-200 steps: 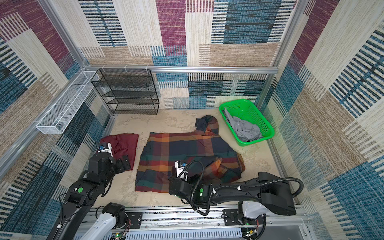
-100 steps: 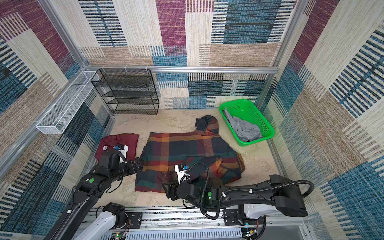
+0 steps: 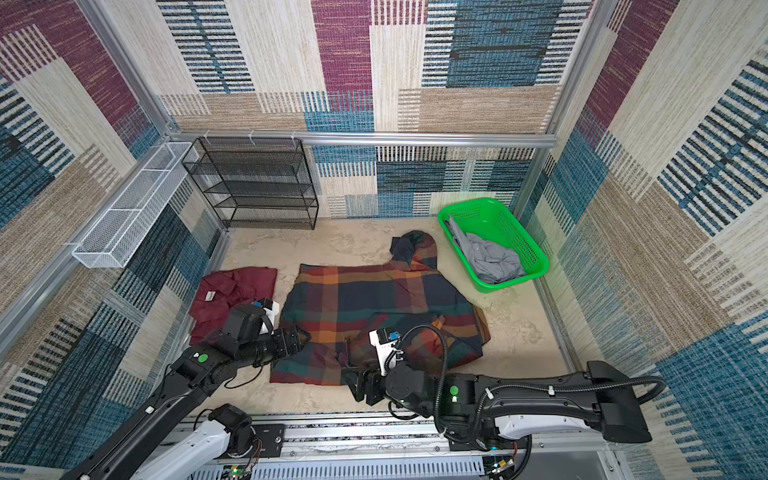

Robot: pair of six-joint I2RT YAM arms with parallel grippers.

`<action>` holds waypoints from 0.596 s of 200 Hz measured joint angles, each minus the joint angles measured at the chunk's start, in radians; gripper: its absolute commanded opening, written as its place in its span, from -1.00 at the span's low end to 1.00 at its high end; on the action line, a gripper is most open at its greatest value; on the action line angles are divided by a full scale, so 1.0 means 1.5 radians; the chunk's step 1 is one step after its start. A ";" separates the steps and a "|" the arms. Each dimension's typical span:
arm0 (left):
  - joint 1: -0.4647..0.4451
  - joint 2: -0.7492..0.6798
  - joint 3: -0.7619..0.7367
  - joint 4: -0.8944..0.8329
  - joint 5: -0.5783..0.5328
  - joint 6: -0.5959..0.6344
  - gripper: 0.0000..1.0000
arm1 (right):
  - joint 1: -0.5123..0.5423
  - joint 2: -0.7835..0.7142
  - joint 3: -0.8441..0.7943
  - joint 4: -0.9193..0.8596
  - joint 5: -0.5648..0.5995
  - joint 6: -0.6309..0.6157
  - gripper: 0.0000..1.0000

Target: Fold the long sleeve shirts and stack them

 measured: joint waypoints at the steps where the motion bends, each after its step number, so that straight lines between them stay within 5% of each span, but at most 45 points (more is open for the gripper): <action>1: -0.002 0.001 0.000 0.001 0.000 -0.002 0.73 | 0.000 -0.002 0.000 -0.003 0.002 0.001 0.56; 58: -0.150 0.094 0.016 0.056 -0.058 -0.102 0.81 | -0.126 -0.092 0.021 -0.139 0.054 0.004 0.58; 119: -0.195 0.220 0.097 0.073 -0.104 -0.102 0.83 | -0.208 0.007 0.017 -0.136 -0.094 -0.013 0.39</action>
